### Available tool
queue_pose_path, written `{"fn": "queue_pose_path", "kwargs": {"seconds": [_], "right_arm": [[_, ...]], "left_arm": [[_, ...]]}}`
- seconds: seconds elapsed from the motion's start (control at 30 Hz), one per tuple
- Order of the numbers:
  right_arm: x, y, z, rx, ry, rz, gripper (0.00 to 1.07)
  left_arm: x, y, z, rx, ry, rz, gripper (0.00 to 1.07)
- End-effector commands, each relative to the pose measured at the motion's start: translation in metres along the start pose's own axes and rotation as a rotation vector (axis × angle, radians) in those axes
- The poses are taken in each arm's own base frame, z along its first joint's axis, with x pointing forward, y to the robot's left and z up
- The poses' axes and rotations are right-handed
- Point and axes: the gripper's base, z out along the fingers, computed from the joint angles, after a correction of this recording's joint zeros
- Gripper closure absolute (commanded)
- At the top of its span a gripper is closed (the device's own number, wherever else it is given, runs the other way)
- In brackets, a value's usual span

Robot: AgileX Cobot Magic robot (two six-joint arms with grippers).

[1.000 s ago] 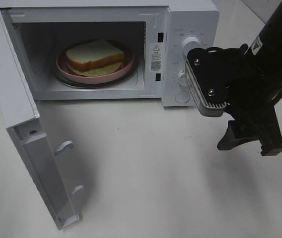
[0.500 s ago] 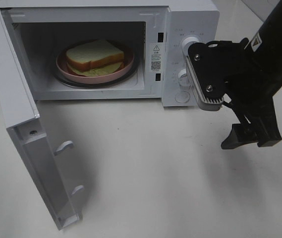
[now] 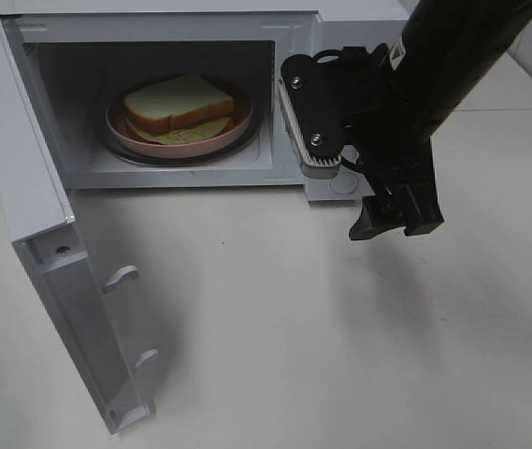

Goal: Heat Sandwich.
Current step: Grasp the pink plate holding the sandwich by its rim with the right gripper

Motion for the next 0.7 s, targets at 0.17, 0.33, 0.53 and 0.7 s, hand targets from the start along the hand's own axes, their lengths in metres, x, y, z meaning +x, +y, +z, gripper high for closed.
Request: {"fn": "queue_pose_path", "kwargs": {"seconds": [0.17,0.33,0.53,0.7], "right_arm": [[-0.015,-0.019,0.013,0.044,-0.003,-0.063,0.16],[-0.024,-0.033,0.023,0.077,-0.009,-0.085,0.17],[-0.039,-0.045,0.037,0.135,-0.019,-0.134,0.17],[-0.048,-0.055,0.05,0.155,-0.029,-0.145,0.18]], "left_arm": [[0.002,-0.001,-0.002,0.001,-0.017,0.001,0.03],[0.002,-0.001,-0.002,0.001,-0.017,0.001,0.03],[0.002,-0.001,-0.002,0.001,-0.017,0.001,0.03],[0.002,-0.001,-0.002,0.001,-0.017,0.001,0.03]]}}
